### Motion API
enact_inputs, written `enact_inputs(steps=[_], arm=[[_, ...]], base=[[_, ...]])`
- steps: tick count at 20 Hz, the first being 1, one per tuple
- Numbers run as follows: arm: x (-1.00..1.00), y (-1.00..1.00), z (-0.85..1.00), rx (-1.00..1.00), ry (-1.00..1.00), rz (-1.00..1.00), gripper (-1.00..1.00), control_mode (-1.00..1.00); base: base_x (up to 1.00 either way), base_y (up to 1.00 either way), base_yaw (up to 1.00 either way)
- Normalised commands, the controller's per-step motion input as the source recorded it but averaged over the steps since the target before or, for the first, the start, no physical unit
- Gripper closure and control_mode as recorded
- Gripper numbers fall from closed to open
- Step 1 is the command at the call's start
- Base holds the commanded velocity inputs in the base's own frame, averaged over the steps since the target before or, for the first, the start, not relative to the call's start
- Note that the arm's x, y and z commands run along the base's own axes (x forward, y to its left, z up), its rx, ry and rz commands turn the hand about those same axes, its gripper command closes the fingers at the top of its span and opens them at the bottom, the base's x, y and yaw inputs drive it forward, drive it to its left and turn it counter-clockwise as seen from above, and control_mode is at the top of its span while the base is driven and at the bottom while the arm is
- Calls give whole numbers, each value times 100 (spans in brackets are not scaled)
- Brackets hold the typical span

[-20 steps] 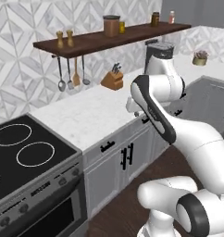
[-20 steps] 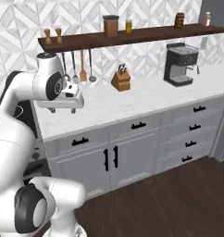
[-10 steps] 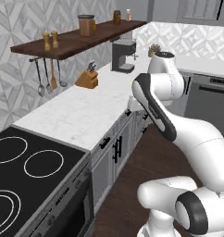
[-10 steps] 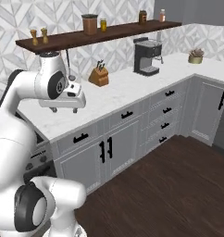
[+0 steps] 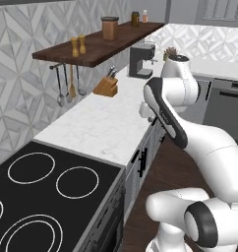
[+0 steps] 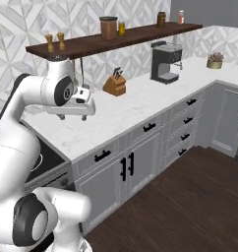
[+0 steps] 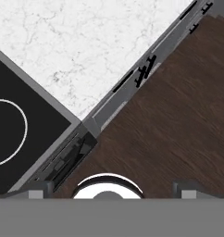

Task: Take a straw from the drawer in front and place it inside the glass cup on the dining counter.

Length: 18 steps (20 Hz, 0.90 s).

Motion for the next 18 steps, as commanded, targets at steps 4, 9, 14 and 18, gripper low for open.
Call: enact_inputs(steps=[4, 9, 14, 18], arm=[[0, 0, 0, 0, 0, 0, -100, 100], [1, -13, -44, 9, 0, 0, -100, -100], [0, -93, -100, 43, -4, 0, -100, -100], [0, -59, -100, 40, -7, 0, -100, -100]], base=[[-4, 15, 0], [0, 5, 0], [0, 0, 0], [0, 0, 0]])
